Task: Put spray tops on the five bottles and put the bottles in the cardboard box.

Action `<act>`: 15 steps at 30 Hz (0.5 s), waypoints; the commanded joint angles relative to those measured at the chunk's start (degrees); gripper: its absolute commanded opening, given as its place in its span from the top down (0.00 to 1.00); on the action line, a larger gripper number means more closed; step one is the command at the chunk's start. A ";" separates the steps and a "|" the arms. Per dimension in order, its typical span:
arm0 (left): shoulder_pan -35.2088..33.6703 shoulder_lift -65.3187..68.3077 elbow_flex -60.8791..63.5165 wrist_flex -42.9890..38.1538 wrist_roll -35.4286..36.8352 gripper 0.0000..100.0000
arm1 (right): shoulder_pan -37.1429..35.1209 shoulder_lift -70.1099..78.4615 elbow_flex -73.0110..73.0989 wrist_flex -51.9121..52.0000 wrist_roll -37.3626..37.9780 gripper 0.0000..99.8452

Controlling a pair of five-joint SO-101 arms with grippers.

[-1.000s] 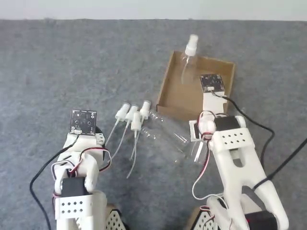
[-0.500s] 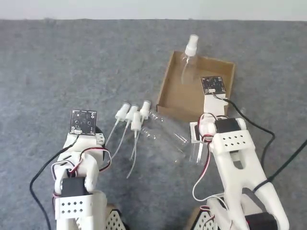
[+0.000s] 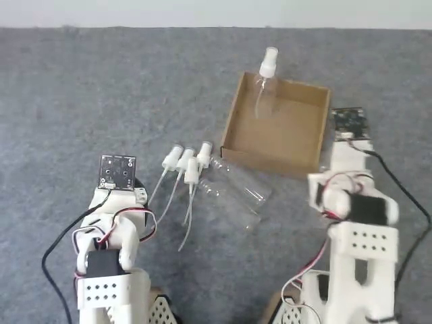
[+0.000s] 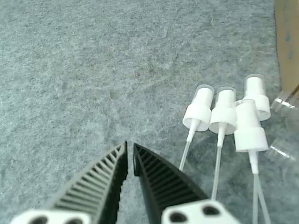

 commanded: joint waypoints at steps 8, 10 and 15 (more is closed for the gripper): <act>0.18 -0.88 -0.31 -1.58 -0.35 0.99 | 19.38 7.34 -5.01 0.13 19.08 0.91; 0.18 -0.88 -0.31 -1.58 -0.35 0.99 | 22.46 11.30 -7.56 -0.22 22.15 0.91; 0.18 -0.88 -0.31 -1.58 -0.35 0.99 | 28.09 22.90 -8.97 -9.89 27.69 0.91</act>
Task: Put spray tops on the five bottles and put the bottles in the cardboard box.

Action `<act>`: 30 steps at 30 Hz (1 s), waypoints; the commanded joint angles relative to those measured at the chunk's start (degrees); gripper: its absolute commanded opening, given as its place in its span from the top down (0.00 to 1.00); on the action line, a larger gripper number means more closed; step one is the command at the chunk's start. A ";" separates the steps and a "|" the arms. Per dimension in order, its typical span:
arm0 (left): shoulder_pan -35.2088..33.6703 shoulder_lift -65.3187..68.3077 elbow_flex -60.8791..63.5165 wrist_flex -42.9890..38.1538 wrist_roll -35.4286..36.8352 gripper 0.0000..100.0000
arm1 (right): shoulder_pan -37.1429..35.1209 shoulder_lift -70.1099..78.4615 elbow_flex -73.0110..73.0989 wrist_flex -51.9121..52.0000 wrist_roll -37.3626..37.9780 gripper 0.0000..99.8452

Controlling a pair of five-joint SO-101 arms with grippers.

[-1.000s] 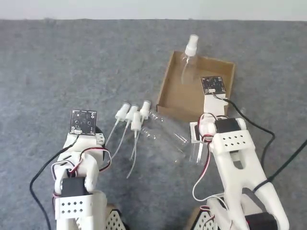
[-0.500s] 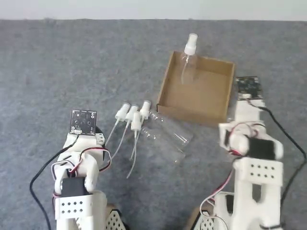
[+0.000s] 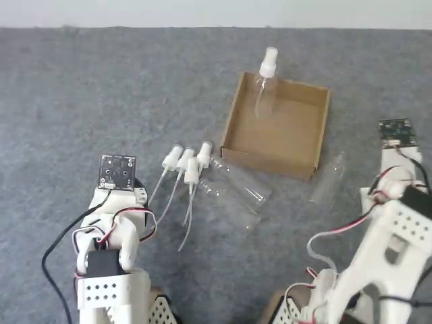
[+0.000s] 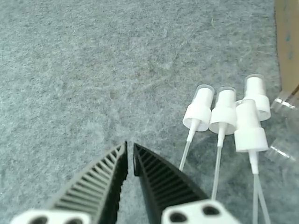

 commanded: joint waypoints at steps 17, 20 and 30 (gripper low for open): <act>0.18 -0.88 -0.22 -1.58 -0.35 0.99 | 3.74 23.34 -4.40 -14.20 12.04 0.74; 0.18 -0.88 -0.22 -1.58 -0.35 0.99 | 3.65 22.46 -4.40 -14.20 12.13 0.74; 0.18 -0.88 -0.22 -1.58 -0.35 0.99 | 1.71 26.68 -18.29 -3.82 11.96 0.74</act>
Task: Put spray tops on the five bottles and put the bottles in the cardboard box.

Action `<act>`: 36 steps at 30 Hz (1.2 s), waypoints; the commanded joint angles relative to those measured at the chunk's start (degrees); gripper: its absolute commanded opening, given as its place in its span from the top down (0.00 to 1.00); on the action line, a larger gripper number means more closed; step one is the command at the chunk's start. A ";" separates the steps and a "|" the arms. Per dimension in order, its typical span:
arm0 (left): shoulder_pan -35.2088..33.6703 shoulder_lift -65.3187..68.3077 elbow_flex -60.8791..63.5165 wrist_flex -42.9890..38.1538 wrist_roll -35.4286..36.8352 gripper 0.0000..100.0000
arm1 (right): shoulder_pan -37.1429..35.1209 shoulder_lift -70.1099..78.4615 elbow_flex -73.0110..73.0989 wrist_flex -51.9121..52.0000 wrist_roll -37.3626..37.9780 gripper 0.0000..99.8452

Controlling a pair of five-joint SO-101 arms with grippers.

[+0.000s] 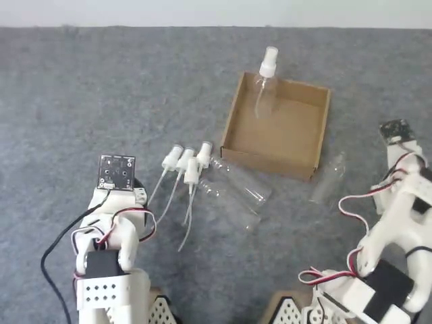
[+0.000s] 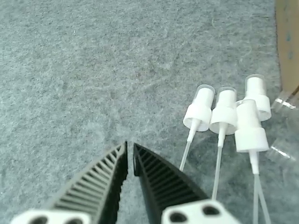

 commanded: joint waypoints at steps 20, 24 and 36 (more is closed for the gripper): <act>0.18 -0.88 -0.22 -1.58 -0.35 0.99 | -0.13 13.85 -12.57 6.46 0.62 0.87; 0.09 -0.79 -0.84 -1.23 -0.70 0.99 | -0.13 13.76 -12.57 6.55 0.70 0.96; 0.18 13.01 -20.09 5.19 -7.12 0.99 | 7.78 13.23 -10.73 6.37 7.38 0.99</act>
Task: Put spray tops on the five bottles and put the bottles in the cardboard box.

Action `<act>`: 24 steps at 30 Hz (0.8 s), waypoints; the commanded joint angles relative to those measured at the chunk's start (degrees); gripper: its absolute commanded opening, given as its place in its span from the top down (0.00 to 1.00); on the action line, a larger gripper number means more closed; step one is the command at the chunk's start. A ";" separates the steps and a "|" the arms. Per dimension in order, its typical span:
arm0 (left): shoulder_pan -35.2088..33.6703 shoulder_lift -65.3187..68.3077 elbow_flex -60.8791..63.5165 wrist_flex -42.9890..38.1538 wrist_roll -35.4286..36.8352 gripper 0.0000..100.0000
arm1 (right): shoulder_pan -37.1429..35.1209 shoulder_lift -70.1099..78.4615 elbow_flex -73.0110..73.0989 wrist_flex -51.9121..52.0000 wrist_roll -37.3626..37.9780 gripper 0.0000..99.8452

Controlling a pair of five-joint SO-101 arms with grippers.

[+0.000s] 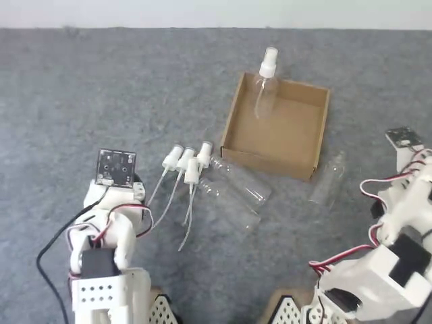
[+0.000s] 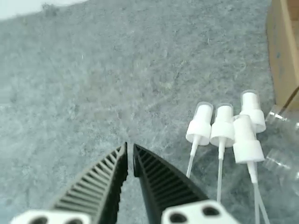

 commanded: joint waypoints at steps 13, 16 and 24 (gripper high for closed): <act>7.56 61.19 -44.79 7.47 -6.86 0.85 | 1.98 -1.54 0.97 -0.13 2.55 0.99; 9.76 69.45 -48.40 6.07 -6.77 0.85 | 1.98 -1.54 0.97 -0.13 2.55 0.99; 10.29 85.36 -56.40 0.70 -4.57 0.85 | 2.07 -5.23 2.99 -0.13 2.46 0.99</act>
